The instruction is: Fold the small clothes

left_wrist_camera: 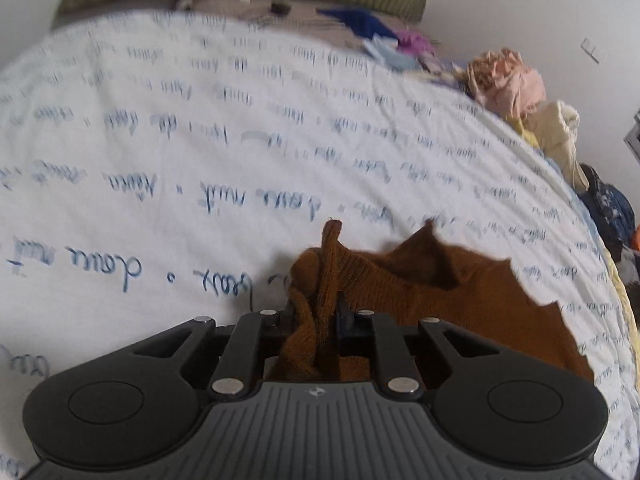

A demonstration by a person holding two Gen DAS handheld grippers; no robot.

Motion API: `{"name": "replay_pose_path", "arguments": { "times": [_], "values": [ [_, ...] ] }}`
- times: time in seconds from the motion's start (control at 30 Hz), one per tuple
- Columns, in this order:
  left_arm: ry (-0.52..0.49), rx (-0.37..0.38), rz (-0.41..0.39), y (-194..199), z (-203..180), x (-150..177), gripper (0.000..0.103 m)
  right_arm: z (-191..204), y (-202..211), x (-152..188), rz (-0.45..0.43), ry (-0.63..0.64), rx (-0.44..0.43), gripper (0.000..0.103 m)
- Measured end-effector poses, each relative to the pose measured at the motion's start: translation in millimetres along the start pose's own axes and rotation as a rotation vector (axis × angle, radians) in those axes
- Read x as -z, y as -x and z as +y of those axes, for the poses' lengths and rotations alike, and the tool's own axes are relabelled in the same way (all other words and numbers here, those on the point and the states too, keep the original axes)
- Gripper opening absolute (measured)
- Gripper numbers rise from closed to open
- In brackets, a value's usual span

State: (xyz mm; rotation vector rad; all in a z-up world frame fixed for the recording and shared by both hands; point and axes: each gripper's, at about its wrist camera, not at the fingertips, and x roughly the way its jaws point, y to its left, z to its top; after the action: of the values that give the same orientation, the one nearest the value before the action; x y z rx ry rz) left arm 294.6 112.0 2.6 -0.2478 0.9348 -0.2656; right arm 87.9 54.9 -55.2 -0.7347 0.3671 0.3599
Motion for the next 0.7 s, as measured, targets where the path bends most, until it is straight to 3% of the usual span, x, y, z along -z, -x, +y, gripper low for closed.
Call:
{"name": "replay_pose_path", "arguments": {
  "times": [0.13, 0.33, 0.53, 0.7],
  "values": [
    [-0.027, 0.003, -0.056, 29.2, -32.1, -7.8, 0.015, -27.9, 25.3, 8.4, -0.040, -0.105, 0.023, 0.009],
    [-0.109, 0.035, -0.085, 40.4, -103.7, -13.2, 0.015, -91.4, 55.8, 35.3, -0.051, -0.326, 0.068, 0.009],
    [-0.205, 0.046, -0.057, 15.2, -177.1, -5.5, 0.015, -143.3, 77.1, 86.4, -0.026, -0.559, 0.084, 0.009],
    [-0.289, 0.032, 0.003, -25.8, -234.0, 11.0, 0.015, -171.3, 79.3, 136.5, 0.029, -0.805, 0.016, 0.009]
  ]
}}
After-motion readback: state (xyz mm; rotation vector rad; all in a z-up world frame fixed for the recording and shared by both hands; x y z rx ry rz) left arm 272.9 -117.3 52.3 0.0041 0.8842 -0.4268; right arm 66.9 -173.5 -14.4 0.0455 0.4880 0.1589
